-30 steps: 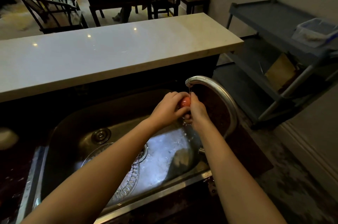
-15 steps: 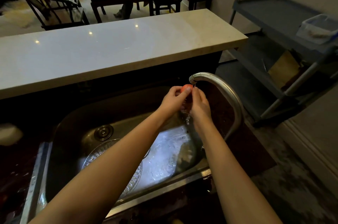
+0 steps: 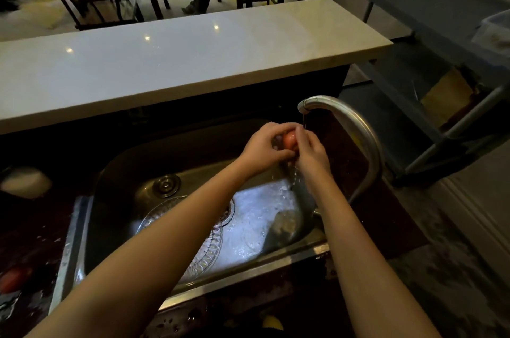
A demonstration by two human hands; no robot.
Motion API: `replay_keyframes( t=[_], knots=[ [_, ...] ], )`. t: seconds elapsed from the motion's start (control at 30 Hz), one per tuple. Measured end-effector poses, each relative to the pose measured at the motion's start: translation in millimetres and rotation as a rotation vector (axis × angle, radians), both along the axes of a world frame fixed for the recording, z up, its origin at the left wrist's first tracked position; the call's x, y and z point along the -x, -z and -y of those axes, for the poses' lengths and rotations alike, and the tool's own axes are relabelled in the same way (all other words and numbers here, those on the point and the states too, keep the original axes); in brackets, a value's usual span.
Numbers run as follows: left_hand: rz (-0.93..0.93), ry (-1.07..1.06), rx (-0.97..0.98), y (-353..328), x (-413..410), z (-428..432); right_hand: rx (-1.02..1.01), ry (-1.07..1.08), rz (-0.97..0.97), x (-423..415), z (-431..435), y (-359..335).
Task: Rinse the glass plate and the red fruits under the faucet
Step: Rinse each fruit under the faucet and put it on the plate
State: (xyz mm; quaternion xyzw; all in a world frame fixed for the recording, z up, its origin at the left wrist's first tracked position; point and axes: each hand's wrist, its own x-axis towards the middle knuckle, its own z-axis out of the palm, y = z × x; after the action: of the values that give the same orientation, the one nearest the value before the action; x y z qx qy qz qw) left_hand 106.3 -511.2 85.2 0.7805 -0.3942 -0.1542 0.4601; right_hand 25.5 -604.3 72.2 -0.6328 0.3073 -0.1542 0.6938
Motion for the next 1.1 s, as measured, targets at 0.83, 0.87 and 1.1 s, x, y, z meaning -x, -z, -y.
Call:
replay_keyframes(
  t=[0.83,0.87,1.1],
  knots=[
    [0.183,-0.669,-0.814,129.1,30.7,-372.5,0.807,-0.946,-0.625,-45.6,-129.8,156.1],
    [0.178,-0.673,-0.804,132.6,31.9,-373.3,0.799,-0.959,-0.570,-52.3,-141.5,155.7],
    [0.186,-0.744,-0.686,144.1,39.8,-382.0,0.855,-1.037,-0.419,-106.6,-221.5,175.7]
  ],
)
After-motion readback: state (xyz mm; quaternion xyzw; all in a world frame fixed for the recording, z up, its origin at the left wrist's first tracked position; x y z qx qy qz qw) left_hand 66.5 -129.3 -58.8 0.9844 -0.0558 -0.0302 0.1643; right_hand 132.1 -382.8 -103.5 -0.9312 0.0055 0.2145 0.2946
